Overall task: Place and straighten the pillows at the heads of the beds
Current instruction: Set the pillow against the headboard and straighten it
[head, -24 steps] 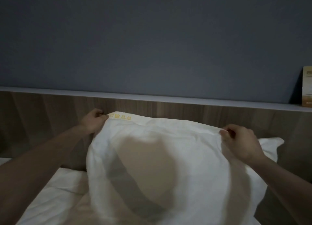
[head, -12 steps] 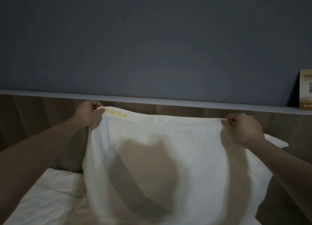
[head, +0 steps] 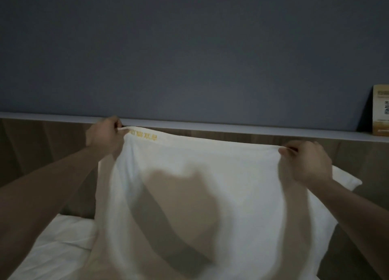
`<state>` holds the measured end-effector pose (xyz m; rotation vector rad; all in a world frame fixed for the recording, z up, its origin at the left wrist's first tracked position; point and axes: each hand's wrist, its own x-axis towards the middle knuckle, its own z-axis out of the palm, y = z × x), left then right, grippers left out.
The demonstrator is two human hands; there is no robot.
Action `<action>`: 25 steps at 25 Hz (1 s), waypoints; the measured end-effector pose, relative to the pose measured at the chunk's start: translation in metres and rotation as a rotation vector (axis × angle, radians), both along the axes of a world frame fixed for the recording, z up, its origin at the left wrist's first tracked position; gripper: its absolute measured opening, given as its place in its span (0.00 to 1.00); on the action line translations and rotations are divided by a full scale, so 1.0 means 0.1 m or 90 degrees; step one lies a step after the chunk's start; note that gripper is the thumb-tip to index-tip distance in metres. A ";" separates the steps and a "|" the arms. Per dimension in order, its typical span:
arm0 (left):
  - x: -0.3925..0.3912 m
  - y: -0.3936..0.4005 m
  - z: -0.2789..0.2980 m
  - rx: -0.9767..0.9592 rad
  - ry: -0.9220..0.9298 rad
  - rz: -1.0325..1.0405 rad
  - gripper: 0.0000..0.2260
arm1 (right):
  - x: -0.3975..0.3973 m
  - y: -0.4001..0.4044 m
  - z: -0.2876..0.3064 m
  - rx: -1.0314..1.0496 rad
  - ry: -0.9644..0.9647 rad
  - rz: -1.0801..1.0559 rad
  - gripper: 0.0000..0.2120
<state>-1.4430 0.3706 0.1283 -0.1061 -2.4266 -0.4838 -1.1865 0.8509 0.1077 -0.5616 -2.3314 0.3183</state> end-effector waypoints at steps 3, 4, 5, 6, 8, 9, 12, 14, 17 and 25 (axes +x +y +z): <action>0.00 0.12 -0.11 -0.004 -0.075 0.033 0.08 | -0.02 0.02 -0.11 -0.047 -0.008 0.045 0.06; 0.03 0.13 -0.15 0.005 -0.080 0.039 0.07 | 0.01 0.07 -0.16 -0.052 -0.005 0.054 0.08; 0.07 0.14 -0.18 0.020 -0.060 0.035 0.09 | 0.05 0.13 -0.21 -0.046 0.000 0.055 0.10; 0.13 0.16 -0.22 0.031 -0.019 0.014 0.11 | 0.11 0.20 -0.27 -0.036 0.003 0.047 0.12; 0.33 0.29 -0.35 0.025 0.049 -0.081 0.15 | 0.25 0.33 -0.42 -0.025 -0.014 0.013 0.18; 0.45 0.40 -0.42 0.011 0.052 -0.142 0.17 | 0.31 0.38 -0.51 -0.037 -0.029 -0.016 0.20; 0.79 0.86 -0.58 -0.044 -0.002 -0.283 0.18 | 0.44 0.49 -0.68 -0.152 -0.048 -0.114 0.25; 0.91 1.20 -0.61 -0.061 -0.017 -0.361 0.18 | 0.47 0.56 -0.71 -0.266 -0.037 -0.132 0.28; 1.04 1.73 -0.56 -0.086 -0.053 -0.466 0.18 | 0.49 0.64 -0.70 -0.358 -0.044 -0.113 0.33; 1.34 2.66 -0.51 -0.227 -0.203 -0.591 0.30 | 0.53 0.73 -0.36 -0.310 -0.245 0.018 0.29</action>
